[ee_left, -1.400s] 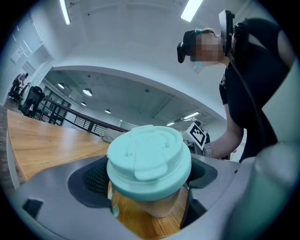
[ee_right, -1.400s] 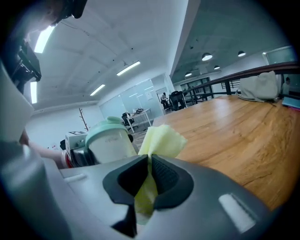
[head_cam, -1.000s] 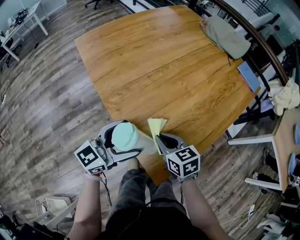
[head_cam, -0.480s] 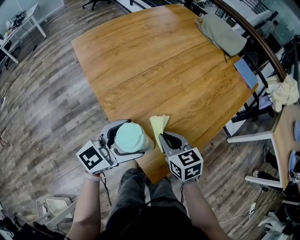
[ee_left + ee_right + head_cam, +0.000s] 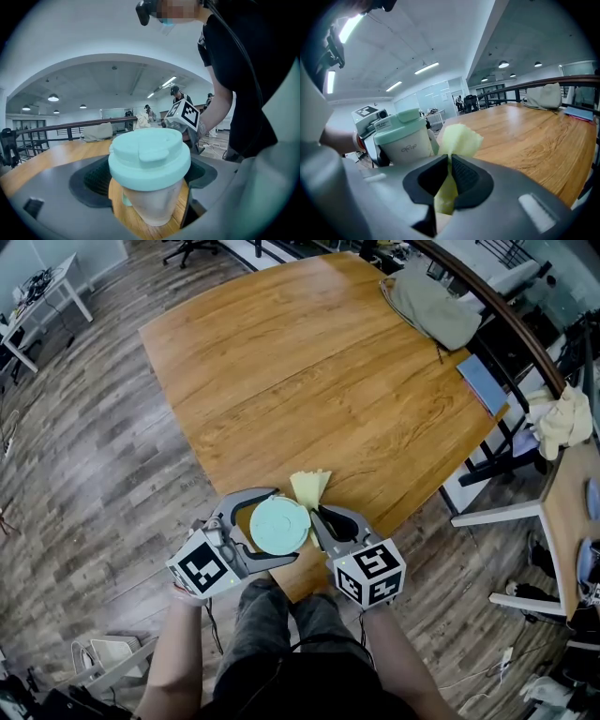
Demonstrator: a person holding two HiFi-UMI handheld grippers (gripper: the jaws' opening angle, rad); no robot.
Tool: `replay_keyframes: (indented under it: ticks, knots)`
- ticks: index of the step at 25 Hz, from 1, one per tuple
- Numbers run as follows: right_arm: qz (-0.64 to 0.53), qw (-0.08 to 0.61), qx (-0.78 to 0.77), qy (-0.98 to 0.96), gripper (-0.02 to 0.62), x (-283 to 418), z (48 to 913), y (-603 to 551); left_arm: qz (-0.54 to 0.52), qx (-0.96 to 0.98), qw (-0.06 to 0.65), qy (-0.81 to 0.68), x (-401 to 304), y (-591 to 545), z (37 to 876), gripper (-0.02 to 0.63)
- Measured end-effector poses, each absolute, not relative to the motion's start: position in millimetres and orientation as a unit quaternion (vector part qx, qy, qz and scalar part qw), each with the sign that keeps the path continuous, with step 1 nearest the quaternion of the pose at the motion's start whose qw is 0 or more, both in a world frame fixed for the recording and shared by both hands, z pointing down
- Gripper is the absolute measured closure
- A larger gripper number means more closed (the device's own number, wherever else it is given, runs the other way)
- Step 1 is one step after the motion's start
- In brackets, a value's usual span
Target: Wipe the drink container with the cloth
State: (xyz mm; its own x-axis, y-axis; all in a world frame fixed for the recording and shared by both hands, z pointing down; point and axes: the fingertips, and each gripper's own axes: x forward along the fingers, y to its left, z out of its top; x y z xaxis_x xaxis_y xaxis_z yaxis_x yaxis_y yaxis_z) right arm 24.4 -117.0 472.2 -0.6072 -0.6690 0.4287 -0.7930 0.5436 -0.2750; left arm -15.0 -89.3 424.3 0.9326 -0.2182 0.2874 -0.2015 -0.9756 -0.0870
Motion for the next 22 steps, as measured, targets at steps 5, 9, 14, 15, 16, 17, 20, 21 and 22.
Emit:
replay_keyframes:
  ticks: [5,9,14,15,16,17,20,21,22]
  knots:
    - [0.224,0.128,0.41,-0.875,0.561,26,468,-112,-0.148,-0.977,0.003,0.153,-21,-91,425,0.152]
    - [0.224,0.126,0.399,-0.88,0.561,28,468,-108,-0.144,-0.967,-0.017,0.21,-26,-93,427,0.15]
    - [0.217,0.129,0.382,-0.889,0.561,27,467,-103,-0.12,-0.946,-0.066,0.295,-35,-89,428,0.146]
    - [0.216,0.129,0.378,-0.891,0.561,27,466,-102,-0.116,-0.941,-0.07,0.31,-36,-88,427,0.146]
    - [0.215,0.129,0.375,-0.892,0.561,28,465,-101,-0.11,-0.937,-0.072,0.323,-37,-88,426,0.146]
    - [0.213,0.129,0.373,-0.894,0.561,28,464,-100,-0.1,-0.934,-0.072,0.336,-37,-88,424,0.146]
    - [0.211,0.129,0.363,-0.899,0.561,28,463,-96,-0.075,-0.92,-0.074,0.377,-37,-90,418,0.143]
    - [0.209,0.129,0.359,-0.9,0.561,28,463,-94,-0.071,-0.915,-0.072,0.391,-37,-92,417,0.143]
    - [0.208,0.129,0.356,-0.902,0.561,29,463,-92,-0.069,-0.909,-0.068,0.405,-35,-93,416,0.143]
